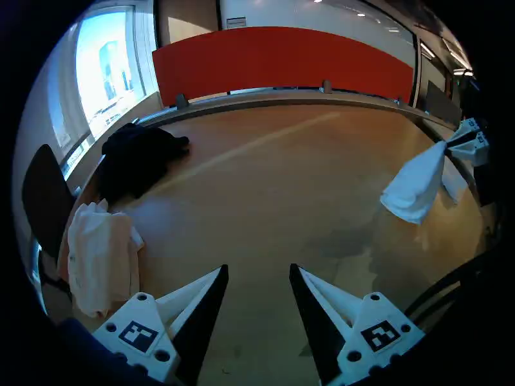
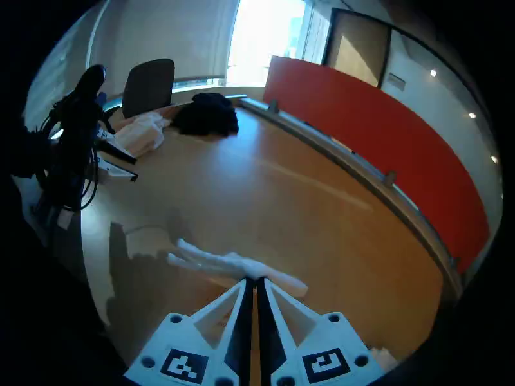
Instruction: Fold towel
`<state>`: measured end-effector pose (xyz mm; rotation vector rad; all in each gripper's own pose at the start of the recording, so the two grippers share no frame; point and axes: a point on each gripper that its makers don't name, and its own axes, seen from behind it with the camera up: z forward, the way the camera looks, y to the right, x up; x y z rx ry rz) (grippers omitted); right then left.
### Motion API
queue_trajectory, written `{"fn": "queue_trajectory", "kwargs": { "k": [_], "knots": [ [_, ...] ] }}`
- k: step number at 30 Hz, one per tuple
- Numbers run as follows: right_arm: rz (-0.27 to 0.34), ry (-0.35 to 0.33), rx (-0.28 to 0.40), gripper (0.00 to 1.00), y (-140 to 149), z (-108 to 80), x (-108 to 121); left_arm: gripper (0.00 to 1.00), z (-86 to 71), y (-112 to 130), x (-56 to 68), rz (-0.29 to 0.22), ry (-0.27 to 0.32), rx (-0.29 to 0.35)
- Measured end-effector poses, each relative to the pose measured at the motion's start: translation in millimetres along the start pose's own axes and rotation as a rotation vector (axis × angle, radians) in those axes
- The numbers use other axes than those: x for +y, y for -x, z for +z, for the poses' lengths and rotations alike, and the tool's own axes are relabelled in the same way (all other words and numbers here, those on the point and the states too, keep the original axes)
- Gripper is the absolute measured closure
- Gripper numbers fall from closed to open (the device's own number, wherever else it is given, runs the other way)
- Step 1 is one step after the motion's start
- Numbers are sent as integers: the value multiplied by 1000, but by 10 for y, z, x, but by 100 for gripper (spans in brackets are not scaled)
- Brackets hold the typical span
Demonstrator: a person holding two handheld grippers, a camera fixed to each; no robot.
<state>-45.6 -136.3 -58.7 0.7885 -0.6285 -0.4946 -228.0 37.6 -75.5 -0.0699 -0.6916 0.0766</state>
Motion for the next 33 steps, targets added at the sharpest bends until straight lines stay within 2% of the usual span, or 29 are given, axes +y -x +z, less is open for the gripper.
{"fn": "queue_trajectory", "kwargs": {
  "k": [3, 9, 23, 33],
  "knots": [
    [1, 14, 26, 95, -141, -58, 79, 30, -7, -12, -4, -2, 1, 3],
    [8, 37, 40, 95, -219, -128, 196, 30, -17, -46, 1, 1, 5, 11],
    [45, 92, 41, 95, -140, -310, 539, 30, 16, -107, 56, 16, 22, 16],
    [71, 144, 37, 95, -49, -497, 929, 30, 39, -127, 83, 25, 26, 13]
  ]
}}
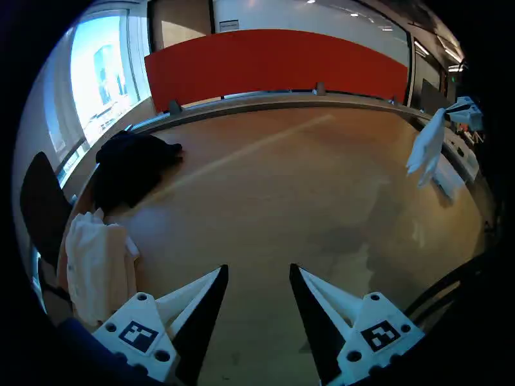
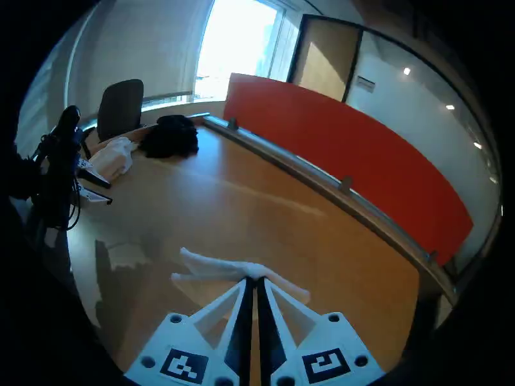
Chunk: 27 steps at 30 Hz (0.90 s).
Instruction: Fold towel
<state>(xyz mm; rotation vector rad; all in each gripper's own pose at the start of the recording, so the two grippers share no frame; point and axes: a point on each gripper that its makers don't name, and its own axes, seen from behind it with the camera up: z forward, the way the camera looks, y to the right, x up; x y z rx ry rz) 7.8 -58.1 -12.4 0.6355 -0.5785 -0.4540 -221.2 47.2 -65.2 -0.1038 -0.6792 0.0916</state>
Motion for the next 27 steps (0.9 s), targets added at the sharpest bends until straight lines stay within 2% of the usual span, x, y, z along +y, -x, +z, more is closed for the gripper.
{"fn": "queue_trajectory", "kwargs": {
  "k": [21, 27],
  "knots": [
    [53, 131, -32, 95, 255, -289, 1053, 30, 63, -18, -9, 0, -6, -13],
    [57, 164, -64, 95, 410, -376, 1330, 30, 70, -44, -2, 4, -8, -13]
  ]
}}
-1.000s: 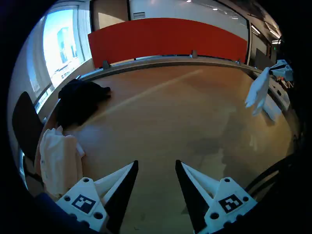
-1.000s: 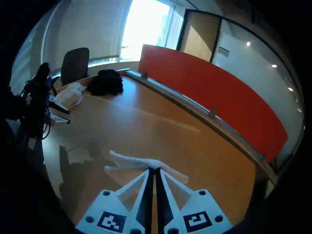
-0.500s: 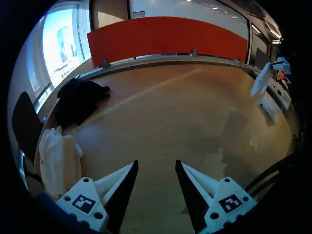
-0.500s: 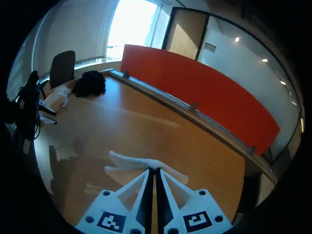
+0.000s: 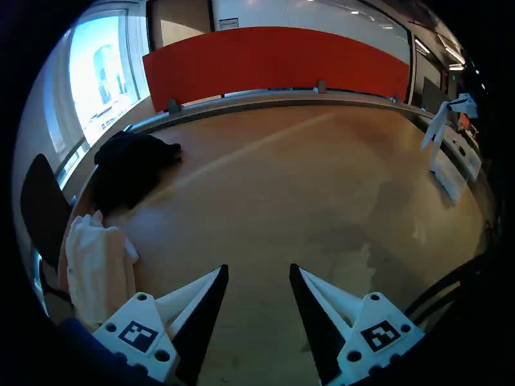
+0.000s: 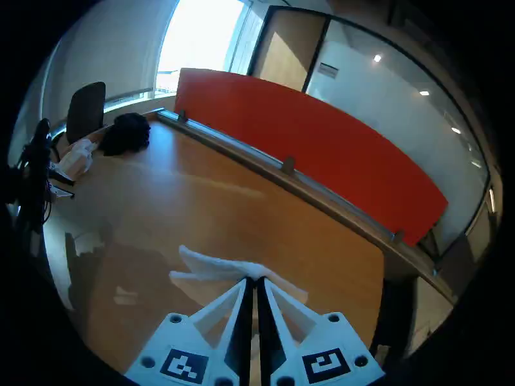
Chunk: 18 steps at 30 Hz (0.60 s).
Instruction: Fold towel
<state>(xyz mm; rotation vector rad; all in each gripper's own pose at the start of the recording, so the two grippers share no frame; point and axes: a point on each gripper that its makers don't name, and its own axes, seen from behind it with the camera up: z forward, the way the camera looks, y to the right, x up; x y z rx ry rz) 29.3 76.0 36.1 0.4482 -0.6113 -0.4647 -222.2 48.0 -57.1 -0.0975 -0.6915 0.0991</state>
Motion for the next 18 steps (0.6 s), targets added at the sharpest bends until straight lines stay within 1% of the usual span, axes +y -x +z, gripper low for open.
{"fn": "queue_trajectory", "kwargs": {
  "k": [5, 12, 18],
  "knots": [
    [6, 30, -30, 95, 134, -16, 244, 30, 0, -3, 9, 3, -1, -3],
    [42, 58, -62, 95, 304, -20, 531, 30, 5, -18, 33, 6, -2, -5],
    [47, 64, -83, 95, 410, -17, 613, 31, 13, -47, 60, 12, -2, -3]
  ]
}}
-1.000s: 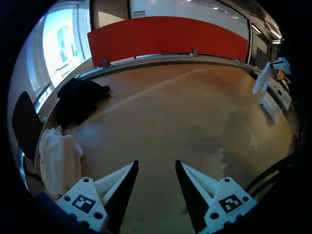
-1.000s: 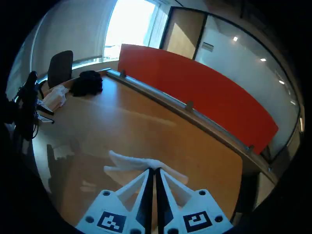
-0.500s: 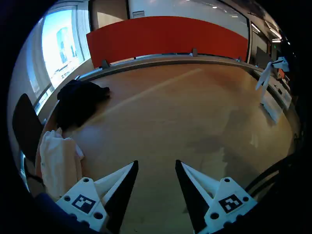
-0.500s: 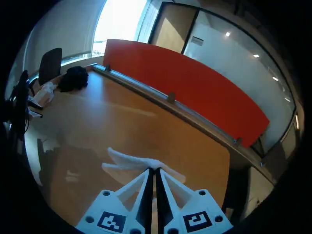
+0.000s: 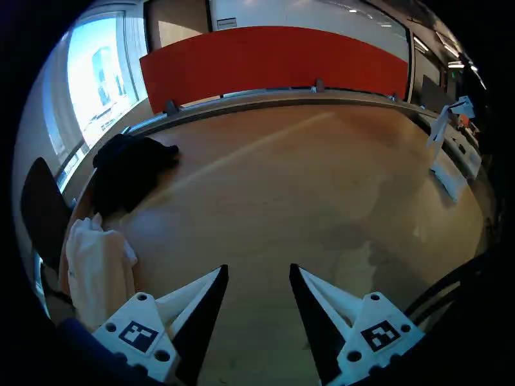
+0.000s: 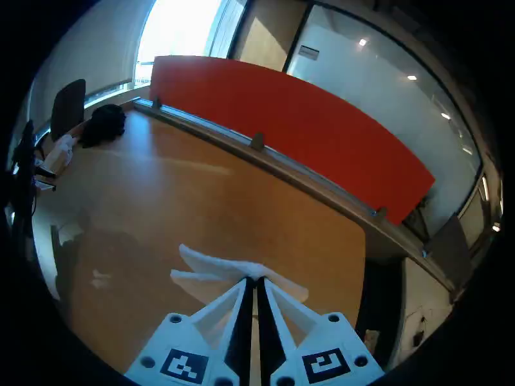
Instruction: Fold towel
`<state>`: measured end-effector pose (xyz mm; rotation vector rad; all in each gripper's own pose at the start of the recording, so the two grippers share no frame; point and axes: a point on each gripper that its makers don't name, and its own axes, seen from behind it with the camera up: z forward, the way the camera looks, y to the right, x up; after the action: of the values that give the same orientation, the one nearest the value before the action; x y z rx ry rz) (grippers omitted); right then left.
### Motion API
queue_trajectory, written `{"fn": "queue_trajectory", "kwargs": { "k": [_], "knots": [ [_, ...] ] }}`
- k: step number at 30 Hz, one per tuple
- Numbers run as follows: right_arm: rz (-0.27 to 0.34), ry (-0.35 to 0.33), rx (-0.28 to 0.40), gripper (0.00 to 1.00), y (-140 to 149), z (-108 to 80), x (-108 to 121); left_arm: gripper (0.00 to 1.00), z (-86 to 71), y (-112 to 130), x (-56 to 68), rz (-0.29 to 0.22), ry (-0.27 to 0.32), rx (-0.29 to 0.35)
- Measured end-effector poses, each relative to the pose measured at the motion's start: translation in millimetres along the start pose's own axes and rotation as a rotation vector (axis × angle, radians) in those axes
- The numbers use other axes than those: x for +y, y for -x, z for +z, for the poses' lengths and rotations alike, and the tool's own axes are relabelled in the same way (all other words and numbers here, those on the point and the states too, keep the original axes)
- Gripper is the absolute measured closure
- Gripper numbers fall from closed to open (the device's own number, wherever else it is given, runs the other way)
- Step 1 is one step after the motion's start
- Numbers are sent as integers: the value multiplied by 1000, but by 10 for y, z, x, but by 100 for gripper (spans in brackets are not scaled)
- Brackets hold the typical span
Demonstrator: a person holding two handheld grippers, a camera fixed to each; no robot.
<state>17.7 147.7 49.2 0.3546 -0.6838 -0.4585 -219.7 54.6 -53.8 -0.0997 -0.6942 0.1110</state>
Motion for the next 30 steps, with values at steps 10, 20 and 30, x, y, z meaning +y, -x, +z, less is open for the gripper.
{"fn": "queue_trajectory", "kwargs": {
  "k": [10, 20, 30],
  "knots": [
    [8, 5, -24, 95, 138, 3, 36, 31, 25, -44, 35, 7, 5, 1],
    [31, 20, -54, 95, 383, -103, 49, 30, 28, -74, 40, 14, 8, 2],
    [27, 47, -182, 95, 1106, -286, 134, 30, 16, -52, 46, 24, 13, 0]
  ]
}}
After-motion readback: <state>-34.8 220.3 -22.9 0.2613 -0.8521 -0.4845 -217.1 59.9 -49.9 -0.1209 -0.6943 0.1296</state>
